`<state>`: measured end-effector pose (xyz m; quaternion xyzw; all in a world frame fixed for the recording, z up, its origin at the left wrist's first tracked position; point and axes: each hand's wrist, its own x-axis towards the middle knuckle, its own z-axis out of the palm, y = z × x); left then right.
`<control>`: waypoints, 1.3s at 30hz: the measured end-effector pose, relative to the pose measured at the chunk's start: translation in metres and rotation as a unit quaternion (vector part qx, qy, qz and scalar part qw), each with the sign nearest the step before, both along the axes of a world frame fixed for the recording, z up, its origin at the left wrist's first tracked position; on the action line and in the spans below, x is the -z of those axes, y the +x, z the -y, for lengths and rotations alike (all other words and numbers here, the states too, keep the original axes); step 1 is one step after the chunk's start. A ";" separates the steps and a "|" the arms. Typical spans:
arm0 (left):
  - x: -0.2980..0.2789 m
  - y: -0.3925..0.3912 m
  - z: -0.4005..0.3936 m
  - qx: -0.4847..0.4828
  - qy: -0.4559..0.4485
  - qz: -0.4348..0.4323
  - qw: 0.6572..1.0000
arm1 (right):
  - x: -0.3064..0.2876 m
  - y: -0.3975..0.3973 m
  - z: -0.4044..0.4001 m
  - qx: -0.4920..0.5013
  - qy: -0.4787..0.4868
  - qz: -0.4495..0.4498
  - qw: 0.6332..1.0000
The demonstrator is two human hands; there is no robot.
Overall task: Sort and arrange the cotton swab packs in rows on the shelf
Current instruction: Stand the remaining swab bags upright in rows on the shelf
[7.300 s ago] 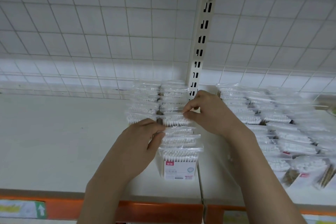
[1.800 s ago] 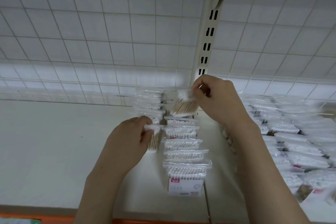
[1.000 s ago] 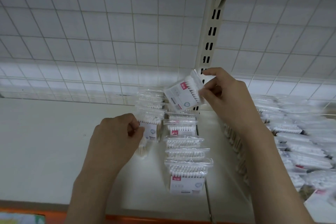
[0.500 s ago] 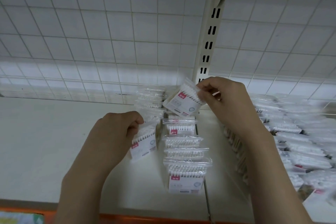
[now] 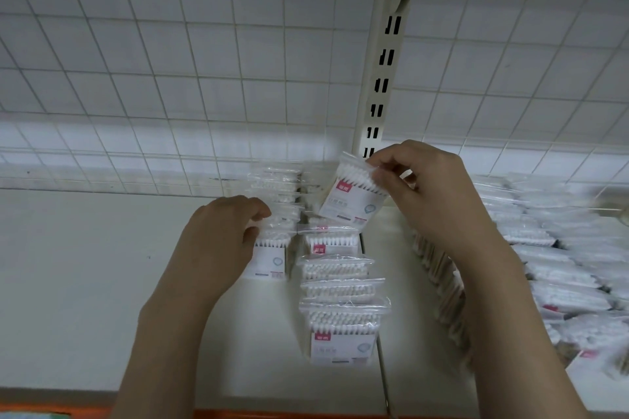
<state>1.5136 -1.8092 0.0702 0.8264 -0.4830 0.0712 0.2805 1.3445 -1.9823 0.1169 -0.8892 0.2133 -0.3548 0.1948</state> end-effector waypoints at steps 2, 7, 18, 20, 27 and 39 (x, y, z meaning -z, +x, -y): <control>-0.001 0.000 -0.001 0.006 0.002 0.012 1.000 | 0.001 0.000 0.001 0.016 -0.007 0.005 1.000; -0.003 -0.007 0.011 0.034 0.009 0.027 0.999 | 0.000 -0.004 0.007 0.059 -0.031 0.003 0.998; 0.017 -0.010 0.050 0.070 0.054 0.087 0.992 | 0.003 -0.011 0.009 0.070 -0.030 0.006 0.997; 0.019 -0.009 0.051 0.081 0.056 0.102 0.990 | 0.004 -0.010 0.009 0.068 -0.027 0.007 0.997; 0.022 -0.005 0.051 0.095 0.049 0.097 0.989 | -0.001 -0.003 0.012 0.067 -0.046 -0.002 0.997; 0.014 0.000 0.049 0.170 0.017 0.015 0.985 | -0.005 0.031 0.015 0.012 -0.058 -0.093 0.994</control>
